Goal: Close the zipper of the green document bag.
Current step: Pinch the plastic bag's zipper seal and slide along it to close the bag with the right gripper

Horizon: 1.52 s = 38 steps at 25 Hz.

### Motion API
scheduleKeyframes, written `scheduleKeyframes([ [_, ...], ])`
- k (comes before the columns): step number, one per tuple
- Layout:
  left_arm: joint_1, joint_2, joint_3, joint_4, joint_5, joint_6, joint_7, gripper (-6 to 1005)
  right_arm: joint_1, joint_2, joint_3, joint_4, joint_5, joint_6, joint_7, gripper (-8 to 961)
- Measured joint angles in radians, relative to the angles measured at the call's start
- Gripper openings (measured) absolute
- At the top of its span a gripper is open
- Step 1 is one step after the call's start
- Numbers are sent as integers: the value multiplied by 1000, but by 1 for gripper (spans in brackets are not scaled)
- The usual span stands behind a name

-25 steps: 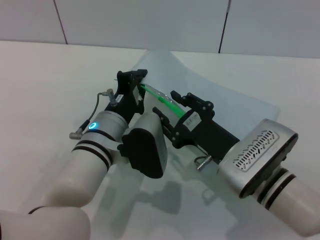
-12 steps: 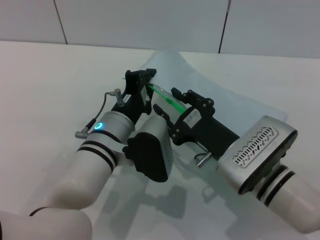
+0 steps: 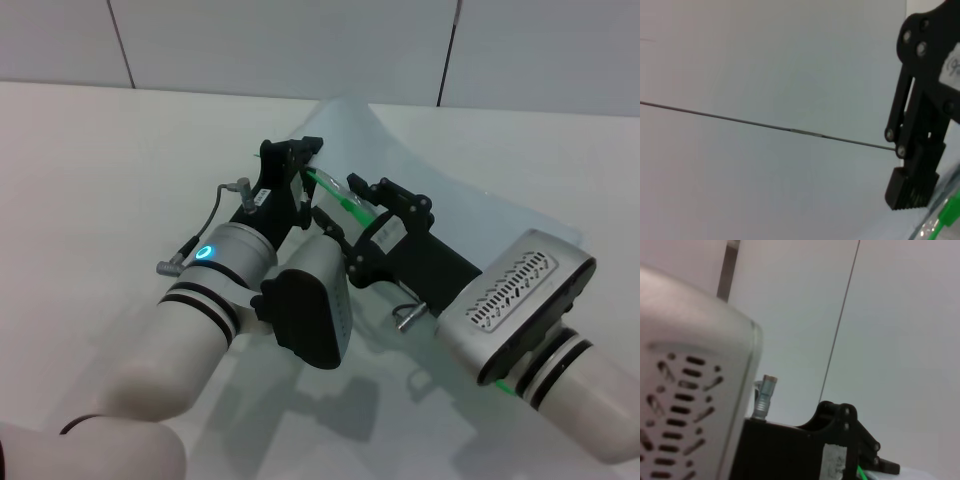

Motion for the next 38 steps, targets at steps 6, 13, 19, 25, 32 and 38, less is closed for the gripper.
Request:
scheduleKeyframes([
  [6,0,0,0,0,1,1,0,60,0,6,6,10,0,7,0,390],
  [13,0,0,0,0,6,-1,2,60,-2,8,7,21,0,10,0,300],
  [19,0,0,0,0,13,-1,3,61,-2,8,7,32,-2,13,0,260],
  [25,0,0,0,0,15,-3,3,62,-8,9,7,39,-2,30,0,234],
  [32,0,1,0,0,15,-3,3,62,-9,9,8,45,0,36,8,123],
  [38,0,1,0,0,21,-3,3,63,-10,9,9,43,1,38,9,98],
])
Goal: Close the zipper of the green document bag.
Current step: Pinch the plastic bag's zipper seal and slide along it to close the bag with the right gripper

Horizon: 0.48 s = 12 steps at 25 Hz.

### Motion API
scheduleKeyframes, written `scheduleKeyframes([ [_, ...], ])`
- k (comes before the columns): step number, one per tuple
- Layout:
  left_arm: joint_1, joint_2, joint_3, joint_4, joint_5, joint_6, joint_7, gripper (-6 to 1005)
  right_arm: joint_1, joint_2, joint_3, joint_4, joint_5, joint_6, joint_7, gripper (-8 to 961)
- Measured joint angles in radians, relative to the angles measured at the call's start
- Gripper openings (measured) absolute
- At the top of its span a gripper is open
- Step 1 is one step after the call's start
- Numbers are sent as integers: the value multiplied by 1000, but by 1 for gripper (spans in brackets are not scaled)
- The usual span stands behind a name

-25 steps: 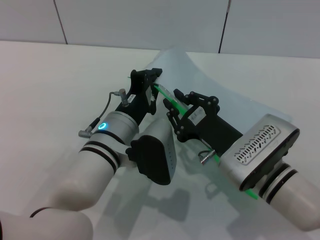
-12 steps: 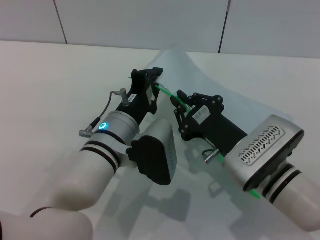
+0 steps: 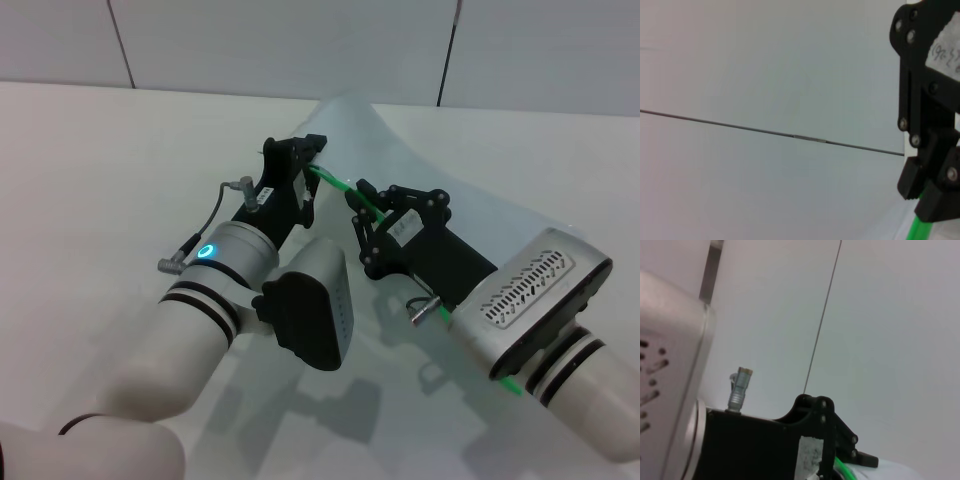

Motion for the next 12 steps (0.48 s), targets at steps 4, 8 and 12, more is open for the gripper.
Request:
scheduleKeyframes([
  [4,0,0,0,-2,5,0,0,63,0,0,0,0,1,0,0,93],
  [8,0,0,0,-2,6,1,0,64,1,1,0,-2,2,0,-3,91],
  [12,0,0,0,-2,6,1,0,64,2,1,0,-1,2,0,0,88],
])
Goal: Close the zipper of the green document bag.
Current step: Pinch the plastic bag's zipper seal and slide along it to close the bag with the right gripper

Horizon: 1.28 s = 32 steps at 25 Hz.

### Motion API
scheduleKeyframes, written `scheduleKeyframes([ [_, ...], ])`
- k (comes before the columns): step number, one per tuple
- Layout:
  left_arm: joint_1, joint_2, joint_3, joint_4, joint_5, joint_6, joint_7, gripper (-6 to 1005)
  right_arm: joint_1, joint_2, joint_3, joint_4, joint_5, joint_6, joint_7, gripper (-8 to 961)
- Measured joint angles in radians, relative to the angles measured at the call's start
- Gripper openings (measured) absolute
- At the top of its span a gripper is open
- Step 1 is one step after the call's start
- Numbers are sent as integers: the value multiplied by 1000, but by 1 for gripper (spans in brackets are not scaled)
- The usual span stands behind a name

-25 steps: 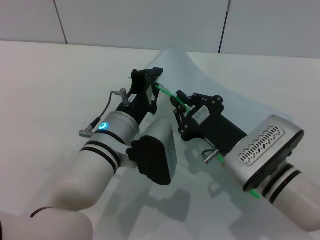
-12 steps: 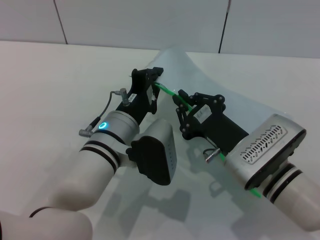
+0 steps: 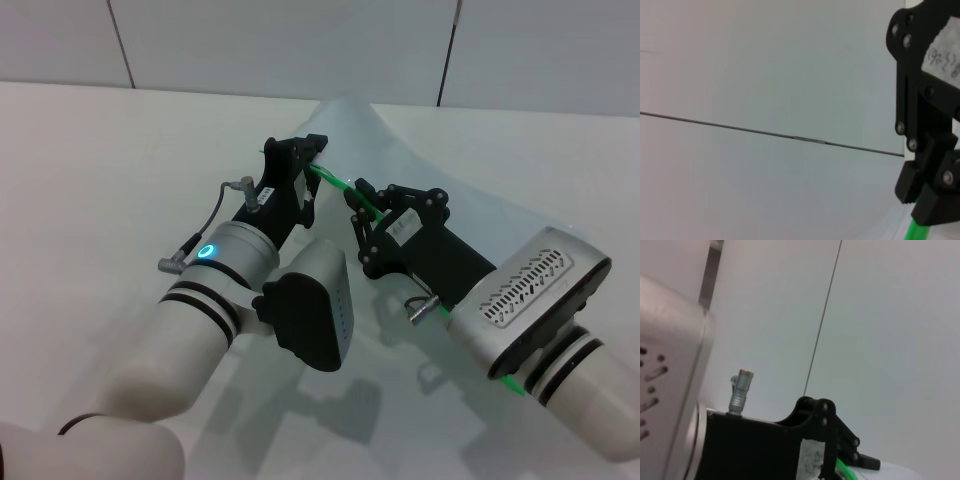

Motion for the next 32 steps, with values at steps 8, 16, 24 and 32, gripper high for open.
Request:
scheduleKeyframes([
  [8,5,0,0,2,0,0,-20,65,-1,0,-1,2,0,0,0,82],
  [16,8,0,-1,2,0,-16,-47,66,-14,0,0,10,-1,23,1,81],
  [24,7,0,-2,2,0,-27,-72,67,-29,0,0,26,1,39,3,81],
  [32,7,0,-5,4,0,-29,-92,68,-38,0,0,34,1,39,4,82],
])
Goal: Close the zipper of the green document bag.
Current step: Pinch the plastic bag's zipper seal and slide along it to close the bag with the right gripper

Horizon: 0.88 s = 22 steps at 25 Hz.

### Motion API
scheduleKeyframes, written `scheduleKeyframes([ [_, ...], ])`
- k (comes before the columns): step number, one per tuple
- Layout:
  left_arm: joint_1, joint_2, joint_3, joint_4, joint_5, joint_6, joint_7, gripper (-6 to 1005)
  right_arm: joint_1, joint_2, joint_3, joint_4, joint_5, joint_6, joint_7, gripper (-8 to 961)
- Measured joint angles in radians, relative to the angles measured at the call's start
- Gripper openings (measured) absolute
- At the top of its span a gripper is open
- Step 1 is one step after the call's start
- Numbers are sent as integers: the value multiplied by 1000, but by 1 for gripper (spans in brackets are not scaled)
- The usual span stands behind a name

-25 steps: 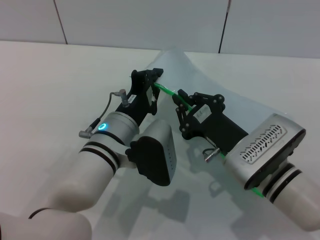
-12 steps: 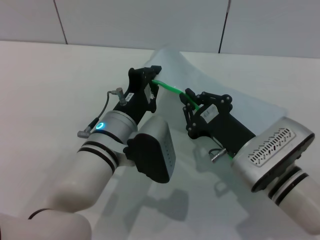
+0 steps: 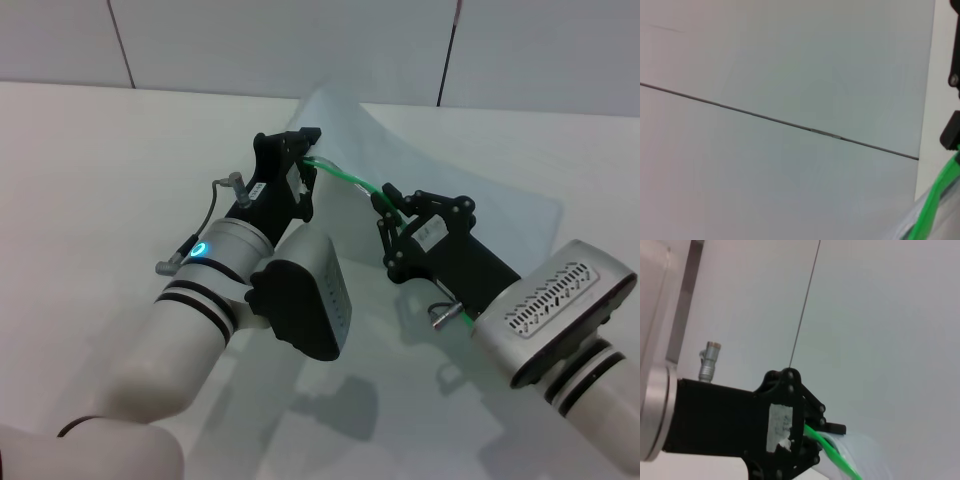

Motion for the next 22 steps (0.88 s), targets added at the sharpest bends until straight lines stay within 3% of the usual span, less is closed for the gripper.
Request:
scheduleKeyframes([
  [22,2,9,2,25,0,-12,-62,70,-25,0,0,34,5,0,13,80],
])
